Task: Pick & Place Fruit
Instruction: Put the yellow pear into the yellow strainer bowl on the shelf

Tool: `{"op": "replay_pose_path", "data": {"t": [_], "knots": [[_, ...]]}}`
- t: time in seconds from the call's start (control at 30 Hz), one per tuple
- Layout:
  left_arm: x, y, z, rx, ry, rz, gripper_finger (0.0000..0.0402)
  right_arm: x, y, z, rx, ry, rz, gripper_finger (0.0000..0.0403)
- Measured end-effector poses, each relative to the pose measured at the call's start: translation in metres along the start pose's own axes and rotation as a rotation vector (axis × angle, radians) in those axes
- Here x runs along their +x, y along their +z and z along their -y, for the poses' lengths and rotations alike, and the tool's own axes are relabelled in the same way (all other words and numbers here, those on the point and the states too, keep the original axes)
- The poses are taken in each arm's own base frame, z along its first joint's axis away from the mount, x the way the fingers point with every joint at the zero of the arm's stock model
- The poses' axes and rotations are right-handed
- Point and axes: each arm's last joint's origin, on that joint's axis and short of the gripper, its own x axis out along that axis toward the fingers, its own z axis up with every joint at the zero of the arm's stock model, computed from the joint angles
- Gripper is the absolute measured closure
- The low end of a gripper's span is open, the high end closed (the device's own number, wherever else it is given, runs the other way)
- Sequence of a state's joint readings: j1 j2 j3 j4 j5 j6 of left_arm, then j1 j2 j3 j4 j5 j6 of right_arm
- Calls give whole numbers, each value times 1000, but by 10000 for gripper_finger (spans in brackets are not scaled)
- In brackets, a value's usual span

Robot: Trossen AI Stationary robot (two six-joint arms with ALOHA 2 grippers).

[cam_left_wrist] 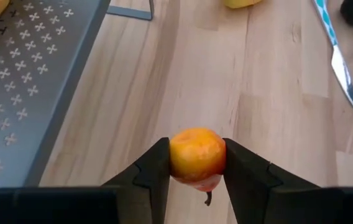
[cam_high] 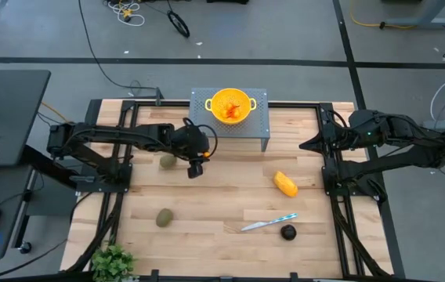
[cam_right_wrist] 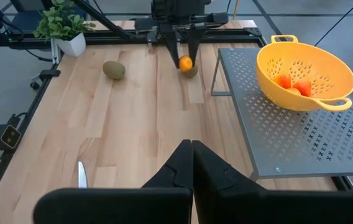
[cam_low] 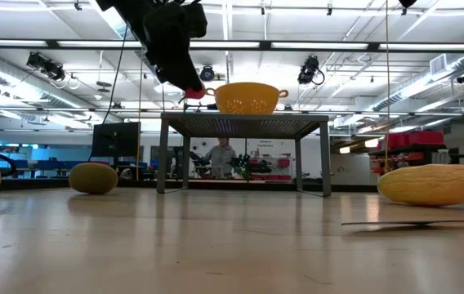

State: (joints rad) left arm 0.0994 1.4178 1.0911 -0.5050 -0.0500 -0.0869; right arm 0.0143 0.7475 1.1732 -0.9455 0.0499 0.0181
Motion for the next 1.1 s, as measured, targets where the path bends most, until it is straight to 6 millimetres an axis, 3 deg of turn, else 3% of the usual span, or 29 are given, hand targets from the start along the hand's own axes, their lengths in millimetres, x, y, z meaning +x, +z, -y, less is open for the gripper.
{"op": "replay_pose_path", "data": {"t": [0.57, 1.1], "knots": [[-47, 61, -12, -3, 25, 231, 273, 0, 0, 0, -9, 0, 0, 402], [-53, 68, -26, -64, 41, 261, 268, 0, 7, 0, 16, 0, 72, 402]]}}
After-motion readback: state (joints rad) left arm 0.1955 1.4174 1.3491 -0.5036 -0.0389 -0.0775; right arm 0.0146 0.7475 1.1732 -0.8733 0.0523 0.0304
